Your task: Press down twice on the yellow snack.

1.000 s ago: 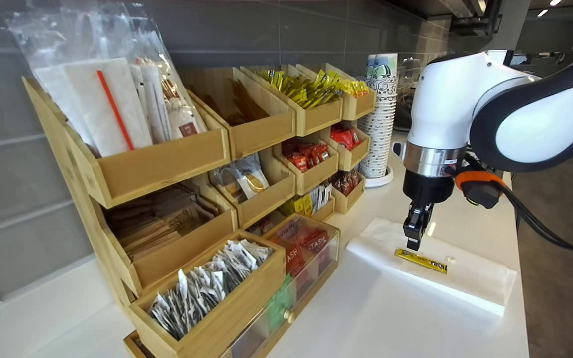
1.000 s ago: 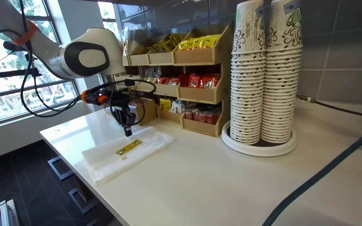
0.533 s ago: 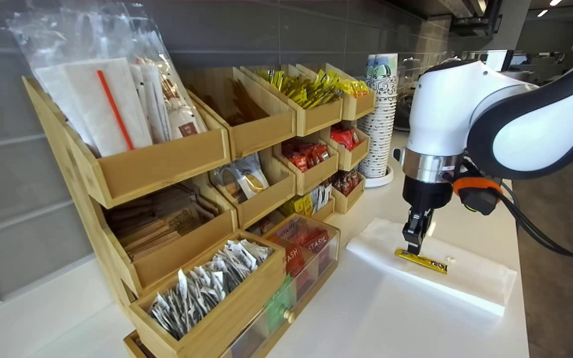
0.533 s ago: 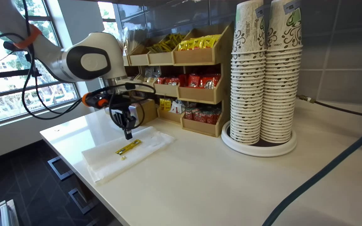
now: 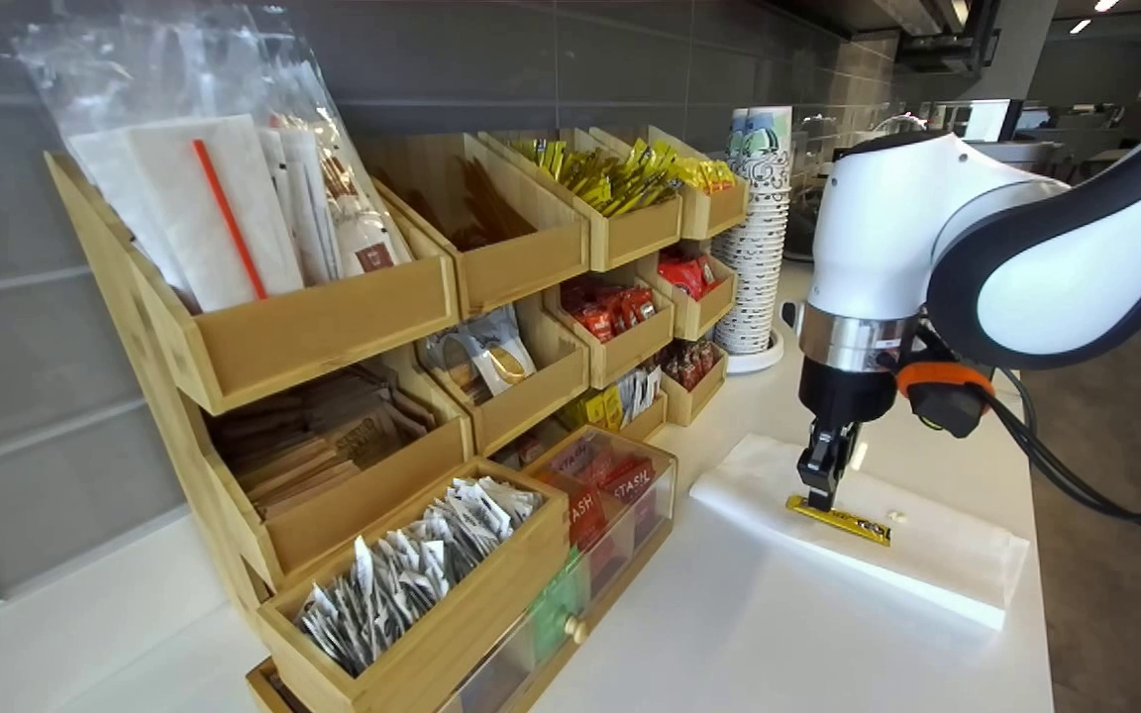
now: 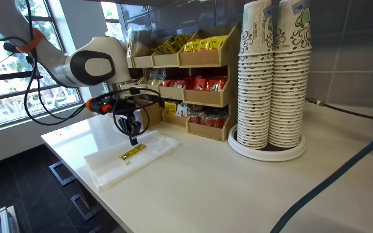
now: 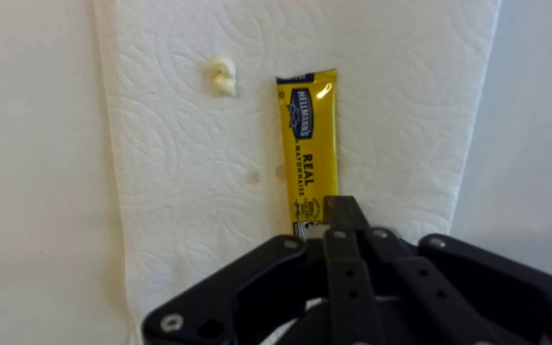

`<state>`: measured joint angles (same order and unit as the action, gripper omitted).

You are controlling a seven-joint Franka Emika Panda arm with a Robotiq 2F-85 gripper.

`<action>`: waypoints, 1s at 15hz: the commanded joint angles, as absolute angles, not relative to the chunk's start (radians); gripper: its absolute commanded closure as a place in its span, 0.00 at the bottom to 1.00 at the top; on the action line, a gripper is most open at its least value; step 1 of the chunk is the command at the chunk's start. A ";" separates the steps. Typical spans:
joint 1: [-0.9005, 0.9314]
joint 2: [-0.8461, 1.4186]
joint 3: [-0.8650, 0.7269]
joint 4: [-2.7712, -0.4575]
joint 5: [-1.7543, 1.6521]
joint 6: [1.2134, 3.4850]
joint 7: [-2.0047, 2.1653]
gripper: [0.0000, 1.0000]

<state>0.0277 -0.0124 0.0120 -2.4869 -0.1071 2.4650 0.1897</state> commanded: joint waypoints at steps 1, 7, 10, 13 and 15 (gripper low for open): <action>0.017 -0.002 0.009 -2.507 -0.141 2.517 0.209 1.00; 0.012 0.004 0.003 -2.515 -0.142 2.521 0.194 1.00; 0.013 0.008 0.004 -2.525 -0.129 2.545 0.186 1.00; 0.013 0.012 0.004 -2.526 -0.133 2.569 0.184 1.00; 0.013 0.021 0.003 -2.530 -0.126 2.583 0.178 1.00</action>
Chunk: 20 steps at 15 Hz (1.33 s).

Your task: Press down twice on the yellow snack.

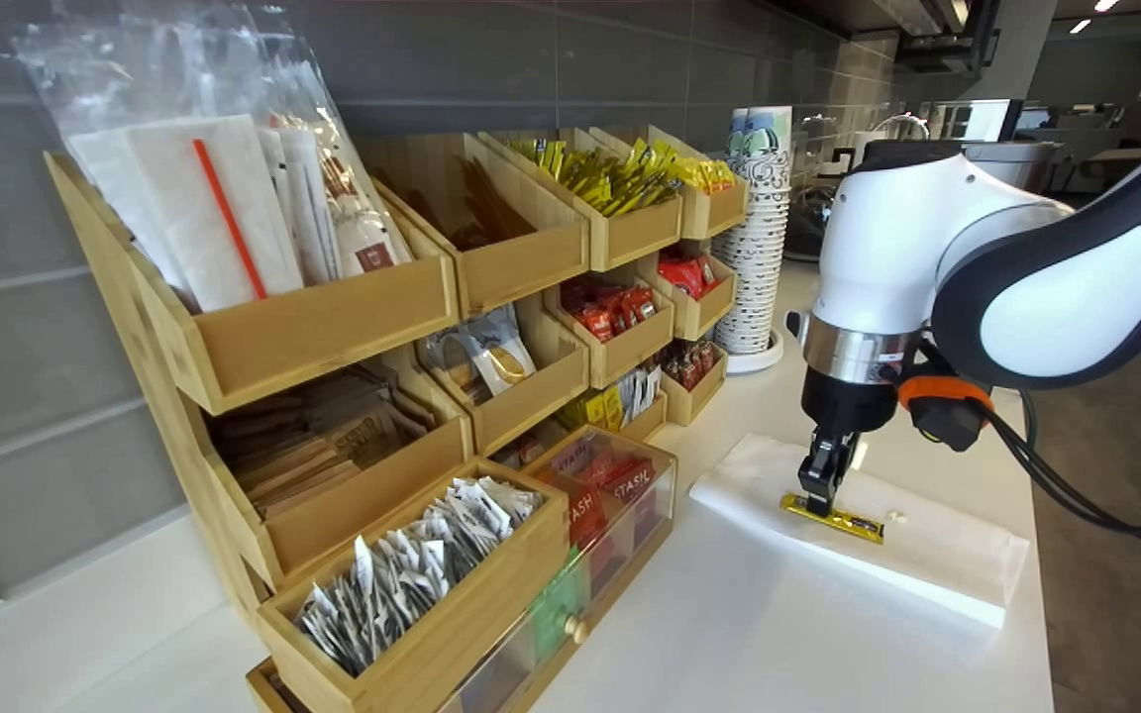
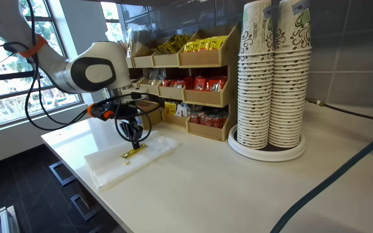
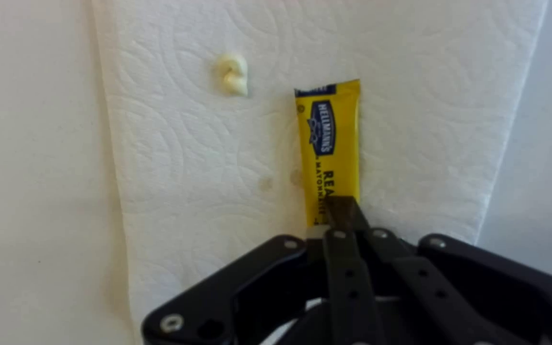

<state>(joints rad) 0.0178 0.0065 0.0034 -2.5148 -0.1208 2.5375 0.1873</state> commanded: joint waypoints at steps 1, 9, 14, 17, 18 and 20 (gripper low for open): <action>0.014 0.027 0.004 -2.532 -0.121 2.583 0.176 1.00; 0.013 0.056 0.003 -2.547 -0.093 2.579 0.153 1.00; 0.011 0.052 0.001 -2.546 -0.086 2.574 0.151 1.00; 0.011 0.039 0.001 -2.541 -0.093 2.563 0.159 1.00; 0.011 0.033 0.000 -2.540 -0.098 2.558 0.166 1.00; 0.012 0.023 0.001 -2.537 -0.102 2.551 0.169 1.00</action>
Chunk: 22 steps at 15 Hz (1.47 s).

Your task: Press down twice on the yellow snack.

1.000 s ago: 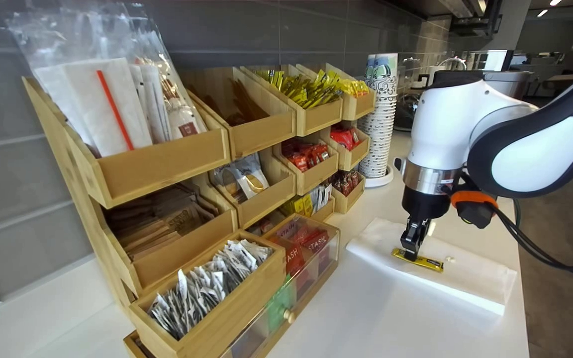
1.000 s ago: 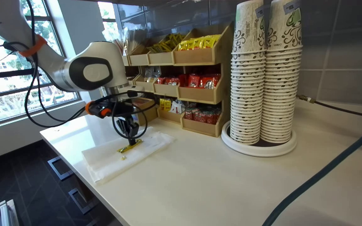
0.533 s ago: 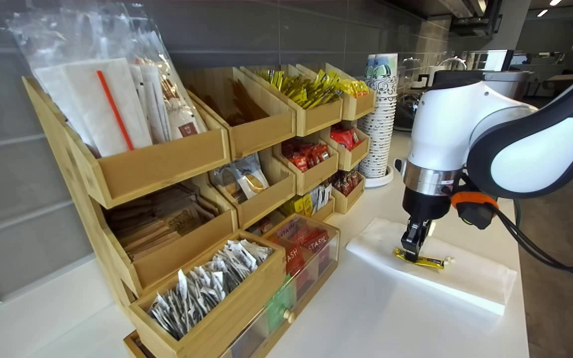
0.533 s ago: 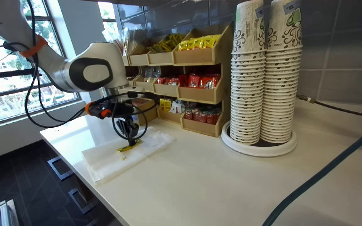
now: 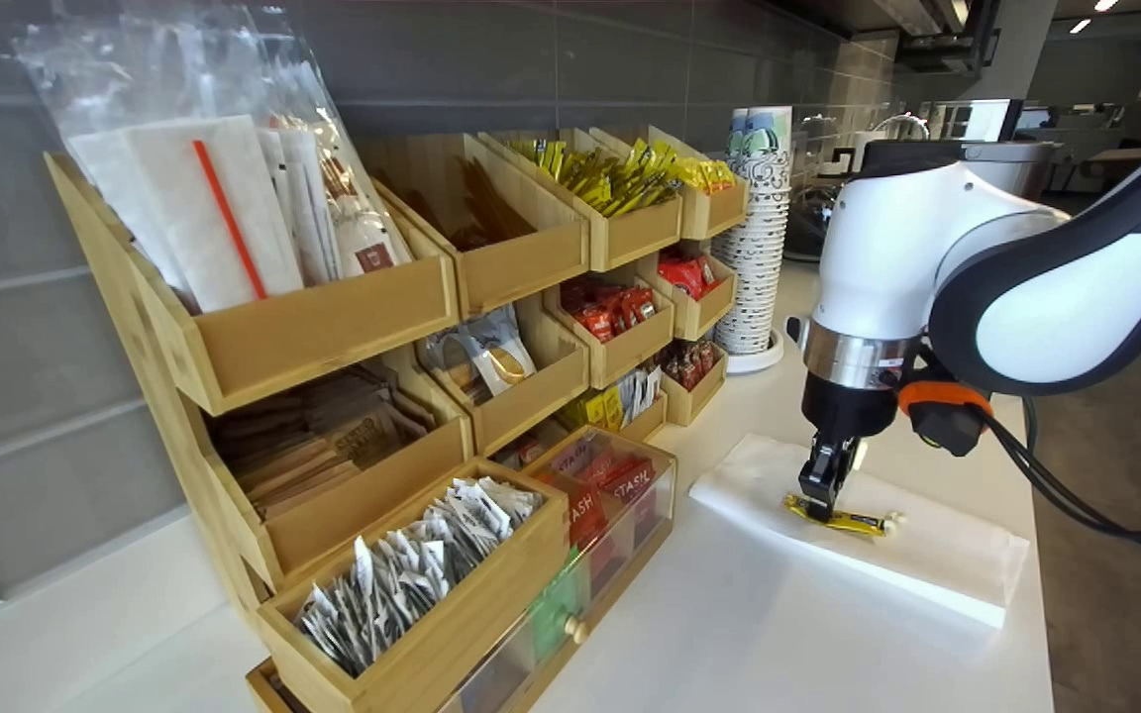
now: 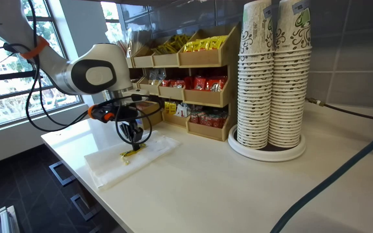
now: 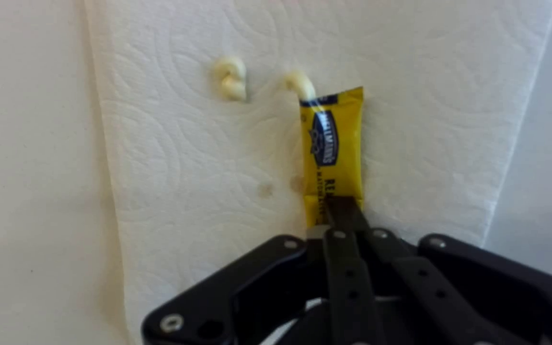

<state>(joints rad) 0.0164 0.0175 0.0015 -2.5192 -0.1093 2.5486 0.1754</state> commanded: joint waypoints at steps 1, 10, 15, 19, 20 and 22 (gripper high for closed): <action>0.012 0.020 0.000 -2.535 -0.106 2.548 0.175 1.00; 0.014 -0.013 0.003 -2.529 -0.120 2.531 0.188 1.00; 0.013 -0.059 0.006 -2.525 -0.163 2.519 0.210 1.00; 0.012 -0.086 0.012 -2.524 -0.158 2.483 0.199 1.00; 0.012 -0.089 0.014 -2.524 -0.155 2.471 0.197 1.00; 0.014 -0.092 0.017 -2.528 -0.143 2.448 0.190 1.00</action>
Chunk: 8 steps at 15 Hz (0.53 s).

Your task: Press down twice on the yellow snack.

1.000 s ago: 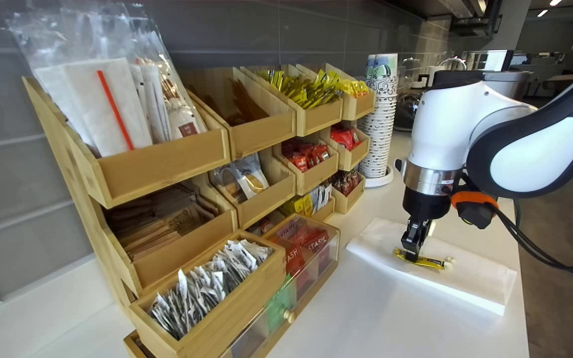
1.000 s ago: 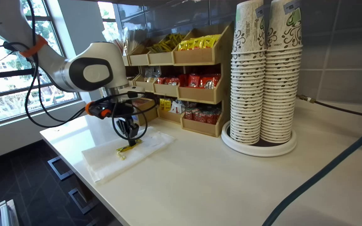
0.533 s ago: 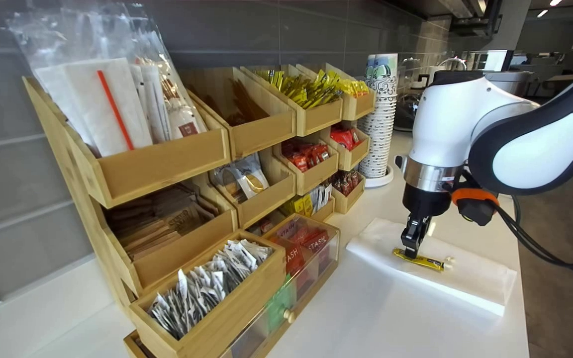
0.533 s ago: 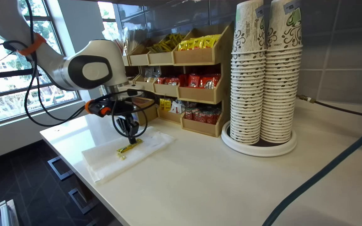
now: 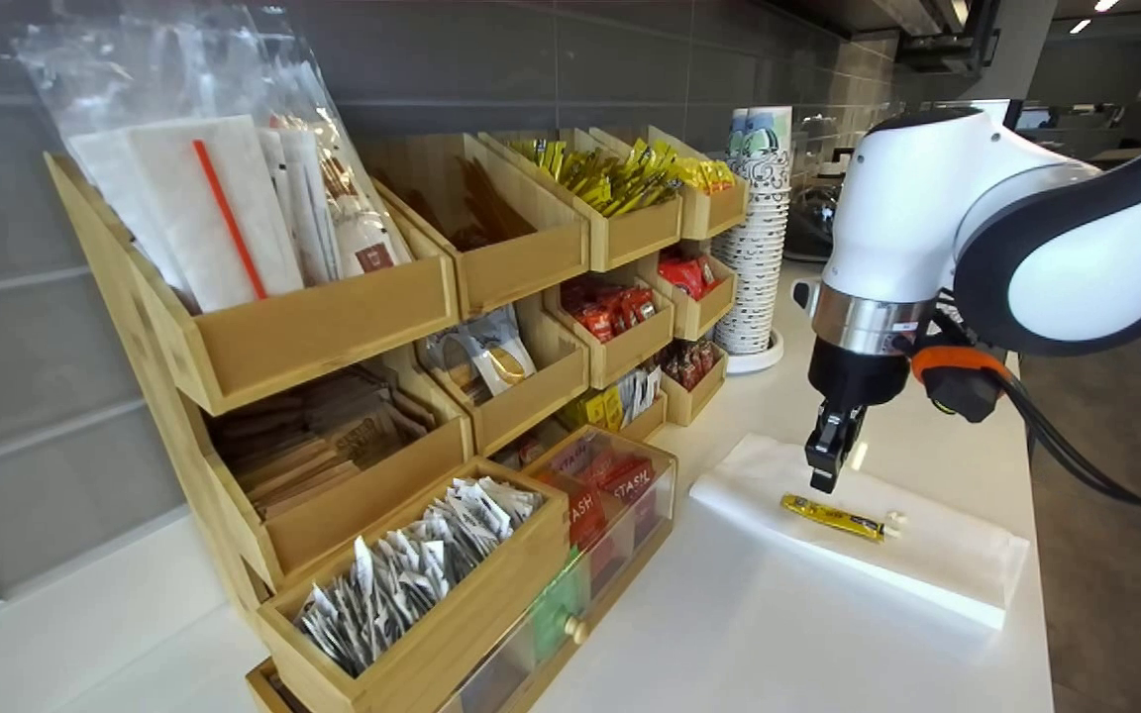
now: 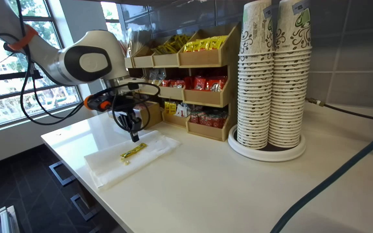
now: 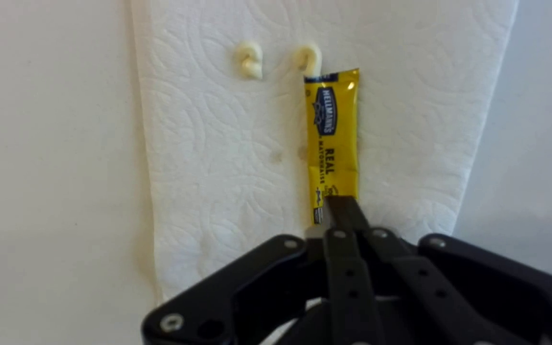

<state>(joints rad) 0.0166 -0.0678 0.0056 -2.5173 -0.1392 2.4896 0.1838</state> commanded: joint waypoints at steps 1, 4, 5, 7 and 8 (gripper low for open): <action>0.016 -0.092 0.019 -2.529 -0.137 2.439 0.187 1.00; 0.018 -0.087 0.023 -2.535 -0.135 2.423 0.183 1.00; 0.018 -0.086 0.024 -2.537 -0.134 2.419 0.182 1.00; 0.017 -0.084 0.024 -2.545 -0.132 2.415 0.178 1.00; 0.017 -0.084 0.023 -2.549 -0.129 2.415 0.176 1.00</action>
